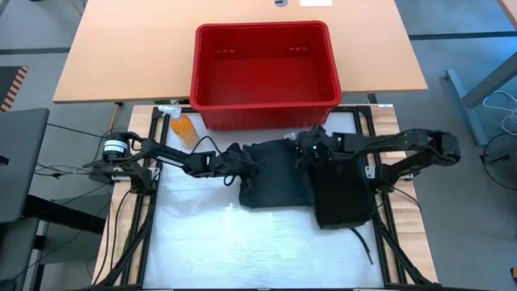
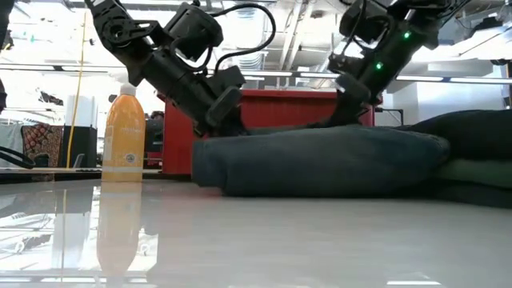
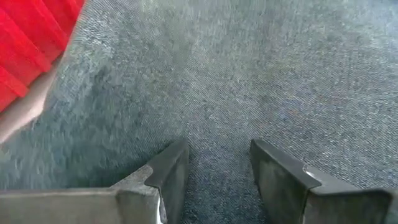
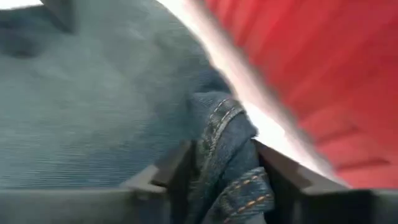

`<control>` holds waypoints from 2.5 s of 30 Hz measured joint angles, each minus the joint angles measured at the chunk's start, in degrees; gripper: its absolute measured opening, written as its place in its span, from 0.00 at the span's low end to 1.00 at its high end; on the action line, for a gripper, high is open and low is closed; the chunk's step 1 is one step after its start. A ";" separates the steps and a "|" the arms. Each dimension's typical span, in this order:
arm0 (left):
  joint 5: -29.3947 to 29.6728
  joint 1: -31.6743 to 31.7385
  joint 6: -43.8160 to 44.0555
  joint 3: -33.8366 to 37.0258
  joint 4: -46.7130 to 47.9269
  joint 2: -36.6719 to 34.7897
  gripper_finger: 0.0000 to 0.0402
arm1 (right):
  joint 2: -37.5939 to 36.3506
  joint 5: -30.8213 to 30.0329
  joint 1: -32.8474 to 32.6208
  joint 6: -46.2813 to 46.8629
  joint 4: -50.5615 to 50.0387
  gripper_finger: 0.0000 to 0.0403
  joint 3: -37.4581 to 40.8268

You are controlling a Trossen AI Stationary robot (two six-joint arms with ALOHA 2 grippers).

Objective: Fold laundry
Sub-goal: Fold the dark blue jeans

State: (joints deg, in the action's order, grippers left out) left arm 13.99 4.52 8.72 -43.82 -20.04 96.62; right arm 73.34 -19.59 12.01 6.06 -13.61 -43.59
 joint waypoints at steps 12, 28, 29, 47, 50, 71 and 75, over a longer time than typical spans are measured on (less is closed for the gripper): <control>0.17 0.30 2.54 -0.42 1.86 0.00 0.40 | -1.93 -10.64 6.28 -8.09 -5.20 0.67 0.00; 0.33 -1.66 5.65 -0.36 4.61 -2.42 0.40 | -12.12 3.51 5.73 -5.19 3.19 0.52 1.38; 1.08 -2.26 5.54 -0.36 4.96 -3.68 0.40 | -11.22 5.43 5.40 -4.89 6.52 0.44 2.88; 10.36 -13.04 7.47 -0.38 8.11 -15.13 0.40 | 20.43 -1.16 6.96 -1.13 42.01 0.03 7.15; 11.36 -14.29 7.22 -0.38 8.79 -16.70 0.40 | 24.29 0.93 6.88 -2.86 35.35 0.03 1.79; 7.17 -19.98 7.01 1.36 16.07 -24.64 0.40 | 23.39 22.93 -14.07 -14.68 16.81 0.03 -19.50; 3.13 -22.07 6.68 2.45 8.99 -18.95 0.40 | 14.97 22.70 -18.11 -10.80 11.08 0.03 -19.43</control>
State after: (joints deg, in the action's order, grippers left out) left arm 17.11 -17.55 15.40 -41.38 -11.05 77.67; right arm 88.31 3.11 -6.11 -4.75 -2.54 -63.02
